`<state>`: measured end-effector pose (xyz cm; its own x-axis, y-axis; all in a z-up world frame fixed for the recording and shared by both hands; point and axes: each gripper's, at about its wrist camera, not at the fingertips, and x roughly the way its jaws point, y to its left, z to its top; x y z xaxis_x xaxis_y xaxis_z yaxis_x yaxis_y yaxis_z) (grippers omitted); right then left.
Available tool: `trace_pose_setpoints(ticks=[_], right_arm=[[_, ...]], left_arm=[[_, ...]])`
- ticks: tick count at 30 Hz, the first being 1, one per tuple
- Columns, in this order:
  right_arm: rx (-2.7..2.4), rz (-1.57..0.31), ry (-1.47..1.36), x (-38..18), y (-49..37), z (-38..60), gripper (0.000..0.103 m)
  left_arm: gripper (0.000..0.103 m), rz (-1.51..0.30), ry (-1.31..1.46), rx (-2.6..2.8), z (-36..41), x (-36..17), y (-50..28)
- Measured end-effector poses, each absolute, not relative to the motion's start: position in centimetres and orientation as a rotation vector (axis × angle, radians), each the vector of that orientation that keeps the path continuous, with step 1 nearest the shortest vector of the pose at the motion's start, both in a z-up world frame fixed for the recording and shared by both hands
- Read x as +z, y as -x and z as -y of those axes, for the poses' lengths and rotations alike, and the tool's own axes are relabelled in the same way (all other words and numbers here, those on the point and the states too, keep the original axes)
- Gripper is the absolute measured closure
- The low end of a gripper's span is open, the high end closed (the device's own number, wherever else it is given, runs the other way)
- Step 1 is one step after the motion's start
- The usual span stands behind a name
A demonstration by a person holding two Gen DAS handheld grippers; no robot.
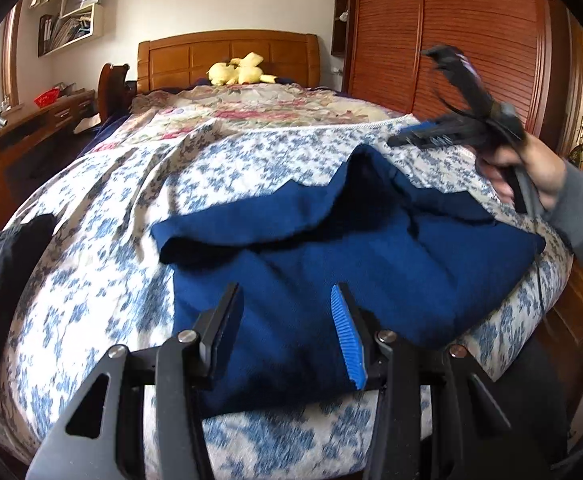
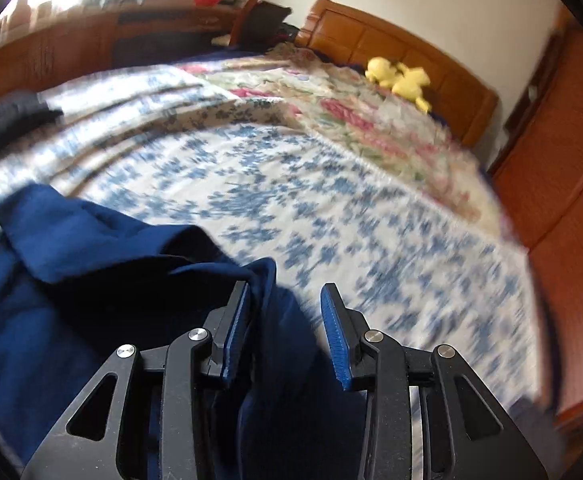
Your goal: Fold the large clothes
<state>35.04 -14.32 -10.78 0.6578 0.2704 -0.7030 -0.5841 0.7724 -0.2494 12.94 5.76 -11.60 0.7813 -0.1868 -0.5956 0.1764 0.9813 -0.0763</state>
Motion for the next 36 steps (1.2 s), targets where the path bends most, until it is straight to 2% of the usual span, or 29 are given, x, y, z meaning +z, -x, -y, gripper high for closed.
trace_pose_setpoints(ticks=[3, 9, 16, 25, 26, 28, 36], right_arm=[[0.544, -0.690, 0.460, -10.7, -32.4, 15.8, 0.066], [0.546, -0.757, 0.438, -13.1, -29.4, 18.4, 0.057], [0.529, -0.841, 0.423, -16.4, -28.2, 20.7, 0.056], [0.532, -0.882, 0.464, -18.9, -27.9, 21.2, 0.056], [0.536, -0.880, 0.482, -18.9, -27.8, 21.1, 0.060], [0.532, -0.874, 0.551, -18.8, -27.7, 20.4, 0.101], [0.363, -0.776, 0.645, -15.0, -31.4, 20.9, 0.101]], left_arm=[[0.059, -0.621, 0.011, -0.214, -4.9, -11.0, -14.5], [0.059, -0.591, 0.005, -0.267, -3.0, -10.3, -18.6], [0.059, -0.563, 0.017, -0.298, -1.4, -10.6, -22.0], [0.059, -0.582, 0.033, -0.294, -1.7, -13.9, -23.7], [0.059, -0.590, 0.038, -0.294, -1.7, -14.3, -23.9], [0.059, -0.608, 0.048, -0.297, -1.7, -14.8, -24.1], [0.059, -0.569, 0.058, -0.298, -1.7, -14.5, -23.3]])
